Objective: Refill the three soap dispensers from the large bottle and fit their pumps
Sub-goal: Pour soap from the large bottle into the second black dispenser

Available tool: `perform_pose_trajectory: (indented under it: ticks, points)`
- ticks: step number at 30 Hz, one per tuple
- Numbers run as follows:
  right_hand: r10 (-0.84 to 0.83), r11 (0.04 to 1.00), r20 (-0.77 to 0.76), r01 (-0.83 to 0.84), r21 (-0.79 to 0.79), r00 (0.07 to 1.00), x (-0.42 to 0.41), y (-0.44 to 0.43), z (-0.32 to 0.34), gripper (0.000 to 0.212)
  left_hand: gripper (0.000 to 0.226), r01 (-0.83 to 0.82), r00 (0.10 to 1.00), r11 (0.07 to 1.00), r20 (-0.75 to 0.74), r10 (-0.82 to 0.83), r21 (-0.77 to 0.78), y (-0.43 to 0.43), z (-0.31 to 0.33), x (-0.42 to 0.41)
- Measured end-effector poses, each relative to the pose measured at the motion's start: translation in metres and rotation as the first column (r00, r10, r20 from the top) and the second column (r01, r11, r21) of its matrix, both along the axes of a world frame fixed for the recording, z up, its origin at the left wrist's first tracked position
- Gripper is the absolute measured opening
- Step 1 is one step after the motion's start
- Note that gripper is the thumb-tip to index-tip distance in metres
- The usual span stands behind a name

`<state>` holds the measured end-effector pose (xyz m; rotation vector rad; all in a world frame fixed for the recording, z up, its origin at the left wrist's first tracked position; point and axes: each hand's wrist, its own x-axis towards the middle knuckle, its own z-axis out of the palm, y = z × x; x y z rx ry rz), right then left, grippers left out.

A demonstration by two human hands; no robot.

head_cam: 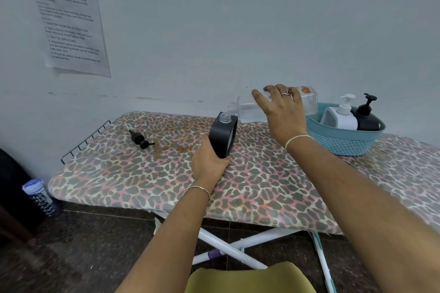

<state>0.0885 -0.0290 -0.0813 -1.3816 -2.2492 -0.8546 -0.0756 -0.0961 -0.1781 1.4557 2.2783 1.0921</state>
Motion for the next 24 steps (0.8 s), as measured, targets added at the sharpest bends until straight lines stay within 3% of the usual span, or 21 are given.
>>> perform_pose_trajectory:
  ticks: [24]
  points:
    - [-0.015,0.999,0.042,0.013,0.032,0.999,-0.0008,0.0004,0.0023,0.080,0.068,0.024,1.000,1.000,0.005,-0.024,0.008,-0.0017,0.0016,-0.0015]
